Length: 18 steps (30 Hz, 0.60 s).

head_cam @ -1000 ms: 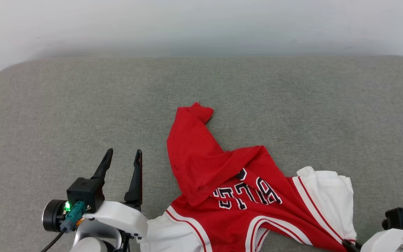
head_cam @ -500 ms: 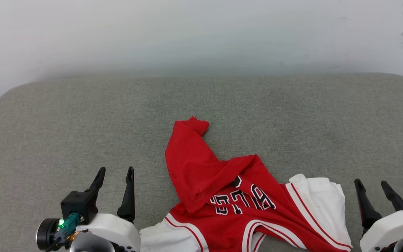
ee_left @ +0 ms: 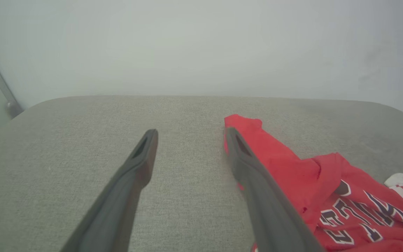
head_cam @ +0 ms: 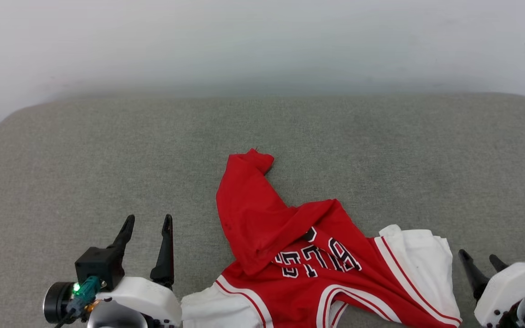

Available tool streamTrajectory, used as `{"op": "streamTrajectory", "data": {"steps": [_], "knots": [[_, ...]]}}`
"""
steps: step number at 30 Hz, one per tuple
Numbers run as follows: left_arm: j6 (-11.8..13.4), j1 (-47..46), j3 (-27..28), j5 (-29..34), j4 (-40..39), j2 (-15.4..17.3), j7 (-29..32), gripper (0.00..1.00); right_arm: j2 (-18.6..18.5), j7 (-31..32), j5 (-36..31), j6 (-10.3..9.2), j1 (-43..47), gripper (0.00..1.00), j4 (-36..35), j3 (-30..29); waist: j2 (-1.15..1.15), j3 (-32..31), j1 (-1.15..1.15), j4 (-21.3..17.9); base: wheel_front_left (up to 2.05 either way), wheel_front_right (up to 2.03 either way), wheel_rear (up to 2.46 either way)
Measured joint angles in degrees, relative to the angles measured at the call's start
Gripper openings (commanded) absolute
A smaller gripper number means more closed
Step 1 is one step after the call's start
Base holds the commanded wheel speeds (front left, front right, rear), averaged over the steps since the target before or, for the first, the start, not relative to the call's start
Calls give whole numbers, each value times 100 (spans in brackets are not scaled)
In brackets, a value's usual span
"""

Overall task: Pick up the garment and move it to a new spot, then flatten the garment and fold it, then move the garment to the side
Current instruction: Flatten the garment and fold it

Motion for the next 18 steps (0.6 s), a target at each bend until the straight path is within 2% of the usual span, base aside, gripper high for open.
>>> {"op": "streamTrajectory", "data": {"steps": [5, 9, 18], "knots": [[-67, -228, -57, 62, 12, -70, -49, 100, -363, 1161, 246, 0, -498, 100, 316, 46, 0, 329, 0, 95, 0, 0, 0], [-114, -409, -98, 77, 49, -163, -112, 100, -525, 1837, 394, 0, -878, 100, 534, 261, 0, 611, 0, 205, 0, 0, 0], [-305, -702, -245, 75, 398, -303, -152, 100, -680, 2497, 530, 0, -1272, 100, 1247, 231, 0, 958, 0, 573, 0, 0, 0]]}}
